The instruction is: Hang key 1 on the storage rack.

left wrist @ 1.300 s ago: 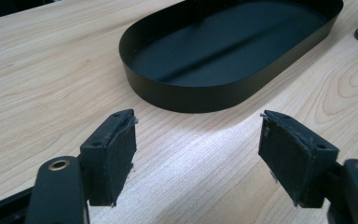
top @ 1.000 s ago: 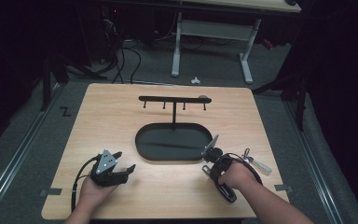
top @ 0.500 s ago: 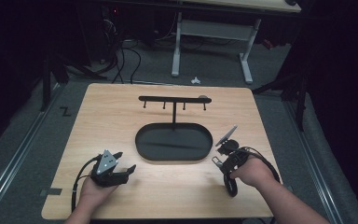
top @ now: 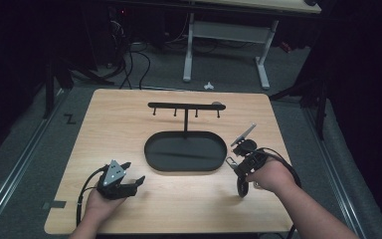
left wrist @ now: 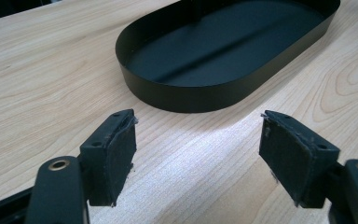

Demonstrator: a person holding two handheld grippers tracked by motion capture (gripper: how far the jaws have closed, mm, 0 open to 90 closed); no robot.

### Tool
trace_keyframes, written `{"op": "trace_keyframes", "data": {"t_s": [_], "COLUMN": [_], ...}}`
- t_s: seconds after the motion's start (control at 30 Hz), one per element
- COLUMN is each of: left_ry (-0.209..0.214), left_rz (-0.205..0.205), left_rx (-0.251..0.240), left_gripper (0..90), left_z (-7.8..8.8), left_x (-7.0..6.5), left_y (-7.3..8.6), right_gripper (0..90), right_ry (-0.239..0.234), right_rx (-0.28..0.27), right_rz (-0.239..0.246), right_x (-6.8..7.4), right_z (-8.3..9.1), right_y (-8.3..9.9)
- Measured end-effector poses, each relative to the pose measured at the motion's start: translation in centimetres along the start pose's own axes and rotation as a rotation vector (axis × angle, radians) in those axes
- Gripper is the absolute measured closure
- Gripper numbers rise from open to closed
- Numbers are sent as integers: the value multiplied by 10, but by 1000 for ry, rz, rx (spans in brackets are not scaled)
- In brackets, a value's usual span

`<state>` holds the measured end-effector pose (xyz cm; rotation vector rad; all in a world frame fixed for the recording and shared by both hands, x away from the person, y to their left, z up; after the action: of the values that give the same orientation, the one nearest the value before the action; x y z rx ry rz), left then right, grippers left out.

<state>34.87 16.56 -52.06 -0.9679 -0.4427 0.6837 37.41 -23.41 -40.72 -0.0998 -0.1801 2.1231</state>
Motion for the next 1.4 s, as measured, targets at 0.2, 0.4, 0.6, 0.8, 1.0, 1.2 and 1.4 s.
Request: {"op": "trace_keyframes", "data": {"t_s": [0.2, 0.4, 0.6, 0.8, 1.0, 1.2, 1.4], "left_ry": [1, 1, 1, -2, -1, -8, -14], "left_rz": [3, 1, 1, 3, 2, 13, 19], "left_rx": [0, 1, 2, -2, 0, -5, -12], "left_gripper": [275, 275, 276, 278, 276, 275, 273], "left_z": [0, 0, 0, 1, 2, 6, 11], "left_x": [0, 0, 0, 0, 1, 4, 5], "left_y": [0, 0, 0, 0, 1, 3, 5], "right_gripper": [804, 804, 804, 804, 804, 804, 804], "right_ry": [-3, -2, -5, -16, -16, -3, -2], "right_rx": [1, -2, -6, -17, -27, -55, -82], "right_rz": [-1, 11, 9, 21, 27, 38, 51], "right_x": [3, 3, 5, 7, 10, 13, 17], "right_z": [1, 1, 2, 4, 11, 20, 27], "right_y": [-5, -8, -11, -19, -32, -51, -70]}}
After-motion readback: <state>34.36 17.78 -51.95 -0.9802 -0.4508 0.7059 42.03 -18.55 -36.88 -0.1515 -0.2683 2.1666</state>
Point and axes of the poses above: each handheld gripper's, and its own axes: z roughly backward along the jaws, y roughly out of its underside, x roughly to its left, the point moved 1 cm from there along -z, roughly forward along the jaws, and after that the axes turned 1 degree about y, right-handed, at the moved point
